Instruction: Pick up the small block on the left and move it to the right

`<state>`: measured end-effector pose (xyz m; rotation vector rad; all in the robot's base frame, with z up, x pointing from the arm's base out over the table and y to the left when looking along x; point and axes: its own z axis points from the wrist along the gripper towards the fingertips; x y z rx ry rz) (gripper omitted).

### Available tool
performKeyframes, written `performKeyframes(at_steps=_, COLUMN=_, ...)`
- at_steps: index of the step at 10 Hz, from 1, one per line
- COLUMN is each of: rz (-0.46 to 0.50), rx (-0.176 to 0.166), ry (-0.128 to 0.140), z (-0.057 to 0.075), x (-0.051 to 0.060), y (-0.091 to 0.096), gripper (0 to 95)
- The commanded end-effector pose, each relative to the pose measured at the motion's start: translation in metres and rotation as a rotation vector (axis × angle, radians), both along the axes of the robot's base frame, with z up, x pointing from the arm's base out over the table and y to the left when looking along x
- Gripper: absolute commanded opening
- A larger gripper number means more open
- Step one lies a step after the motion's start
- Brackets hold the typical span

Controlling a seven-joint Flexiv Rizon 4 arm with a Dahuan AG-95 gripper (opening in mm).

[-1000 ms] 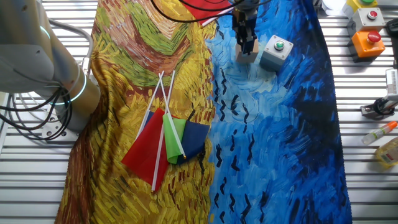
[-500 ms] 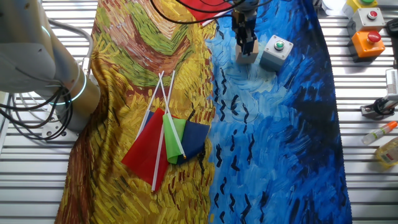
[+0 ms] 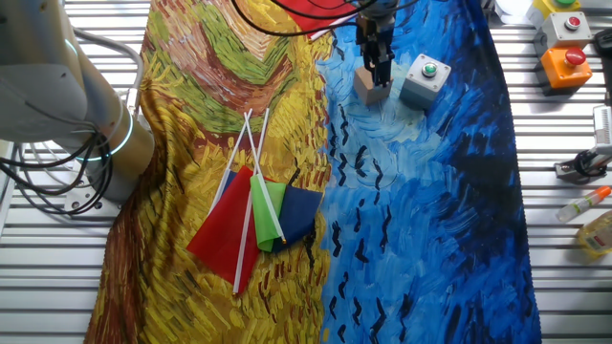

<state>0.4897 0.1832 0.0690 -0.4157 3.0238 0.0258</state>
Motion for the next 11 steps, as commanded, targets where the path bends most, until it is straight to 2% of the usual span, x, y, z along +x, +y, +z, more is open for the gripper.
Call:
performKeyframes(at_steps=1, rz=0.002, rx=-0.001, ry=0.001, z=0.000, x=0.000, y=0.000, gripper=76.0)
performKeyframes(at_steps=7, rz=-0.006, rx=-0.001, ry=0.001, z=0.002, x=0.000, y=0.000, gripper=76.0)
performKeyframes(at_steps=10, rz=-0.007, rx=-0.001, ry=0.005, z=0.009, x=0.000, y=-0.001, gripper=76.0)
performKeyframes(at_steps=11, rz=-0.009, rx=-0.003, ry=0.008, z=0.012, x=0.000, y=-0.001, gripper=57.0)
